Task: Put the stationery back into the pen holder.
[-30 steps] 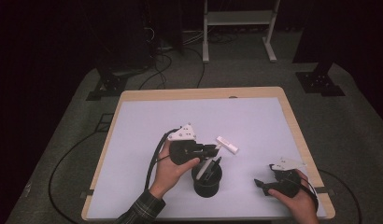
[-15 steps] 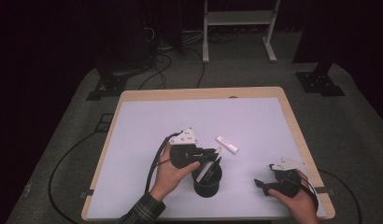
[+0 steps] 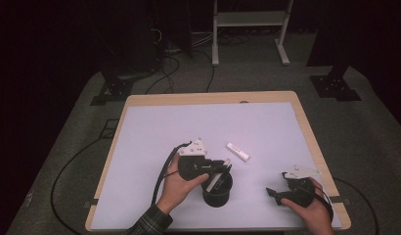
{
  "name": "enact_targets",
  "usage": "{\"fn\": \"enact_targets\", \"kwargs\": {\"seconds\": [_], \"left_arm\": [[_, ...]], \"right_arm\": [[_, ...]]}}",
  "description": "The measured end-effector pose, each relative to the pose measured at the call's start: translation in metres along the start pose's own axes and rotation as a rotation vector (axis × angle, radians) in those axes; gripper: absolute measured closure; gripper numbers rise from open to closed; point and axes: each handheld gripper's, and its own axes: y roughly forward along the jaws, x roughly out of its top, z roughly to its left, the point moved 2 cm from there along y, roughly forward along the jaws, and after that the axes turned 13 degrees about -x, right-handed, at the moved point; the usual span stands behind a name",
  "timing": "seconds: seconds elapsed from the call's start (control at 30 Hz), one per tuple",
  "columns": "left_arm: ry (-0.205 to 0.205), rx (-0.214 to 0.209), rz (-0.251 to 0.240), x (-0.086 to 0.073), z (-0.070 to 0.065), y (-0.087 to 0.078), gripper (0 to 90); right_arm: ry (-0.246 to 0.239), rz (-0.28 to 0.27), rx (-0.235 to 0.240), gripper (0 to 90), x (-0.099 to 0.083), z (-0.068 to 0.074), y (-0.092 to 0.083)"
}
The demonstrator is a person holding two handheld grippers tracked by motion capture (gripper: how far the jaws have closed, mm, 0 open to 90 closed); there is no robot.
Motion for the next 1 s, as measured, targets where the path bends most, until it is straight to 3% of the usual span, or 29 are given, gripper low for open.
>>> {"fn": "enact_targets", "kwargs": {"seconds": [0.5, 1.0], "left_arm": [[-0.003, 0.010, 0.010, 0.000, 0.000, -0.007, 73.9], [-0.012, 0.076, -0.006, -0.003, 0.007, -0.042, 69.2]], "right_arm": [[-0.001, 0.001, 0.000, 12.8, 0.000, 0.000, 0.000], [-0.001, 0.000, -0.001, 12.8, 0.000, 0.000, 0.000]]}}
